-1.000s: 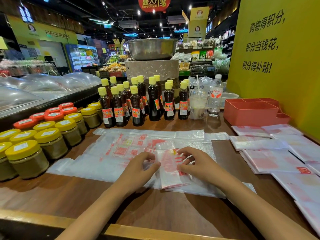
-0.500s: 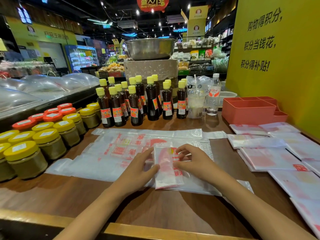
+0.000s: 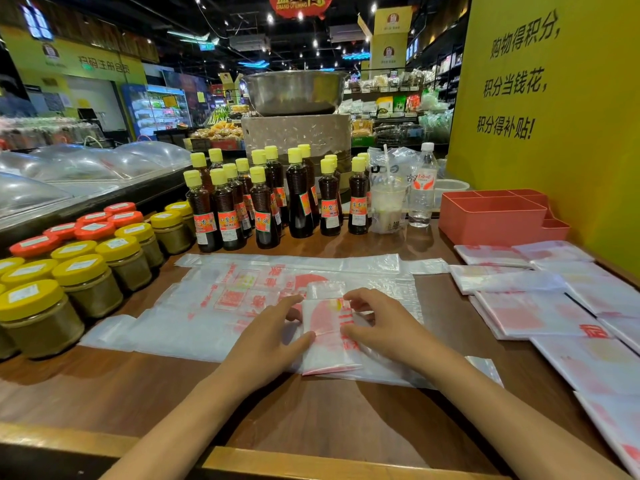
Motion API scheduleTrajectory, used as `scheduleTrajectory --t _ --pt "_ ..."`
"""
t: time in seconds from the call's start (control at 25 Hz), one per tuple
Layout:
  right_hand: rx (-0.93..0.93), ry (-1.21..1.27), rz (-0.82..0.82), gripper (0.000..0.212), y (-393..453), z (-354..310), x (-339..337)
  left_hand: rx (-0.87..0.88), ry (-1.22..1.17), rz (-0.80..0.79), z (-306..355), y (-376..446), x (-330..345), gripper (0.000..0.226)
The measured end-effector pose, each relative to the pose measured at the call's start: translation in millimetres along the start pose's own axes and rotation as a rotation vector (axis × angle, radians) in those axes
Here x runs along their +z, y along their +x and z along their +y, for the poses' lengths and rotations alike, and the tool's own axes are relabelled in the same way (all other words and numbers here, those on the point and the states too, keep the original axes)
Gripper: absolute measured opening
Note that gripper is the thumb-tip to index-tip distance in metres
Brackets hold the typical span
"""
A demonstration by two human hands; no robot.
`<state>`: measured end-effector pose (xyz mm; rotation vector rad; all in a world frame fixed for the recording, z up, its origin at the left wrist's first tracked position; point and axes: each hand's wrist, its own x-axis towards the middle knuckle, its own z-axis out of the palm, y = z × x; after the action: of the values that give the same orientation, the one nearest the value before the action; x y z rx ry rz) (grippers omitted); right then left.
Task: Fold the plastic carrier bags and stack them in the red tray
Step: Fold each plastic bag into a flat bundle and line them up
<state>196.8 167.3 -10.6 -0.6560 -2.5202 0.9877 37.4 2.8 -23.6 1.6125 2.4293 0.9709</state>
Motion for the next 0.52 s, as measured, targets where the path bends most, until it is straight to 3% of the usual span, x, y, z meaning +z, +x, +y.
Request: scheduleTrajectory --t 0.16,0.28,0.4,0.52 --pt "-0.009 -0.005 -0.012 0.054 -1.2 -0.6 -0.5 -0.042 -0.135 -0.065 1.7 0.2 -1.2 0.056" --pt "-0.039 -0.124 -0.053 0.051 -2.5 -2.5 2.7 0.017 0.028 -0.104 1.8 -0.1 -0.1 0.051" --pt "-0.032 -0.358 -0.209 0.069 -5.8 -1.7 9.5 0.088 0.247 -0.196 0.5 -0.1 3.7 0.063" --pt "-0.041 -0.535 -0.307 0.073 -10.5 0.4 12.8 0.174 0.329 -0.303 2.0 -0.7 7.0 0.061"
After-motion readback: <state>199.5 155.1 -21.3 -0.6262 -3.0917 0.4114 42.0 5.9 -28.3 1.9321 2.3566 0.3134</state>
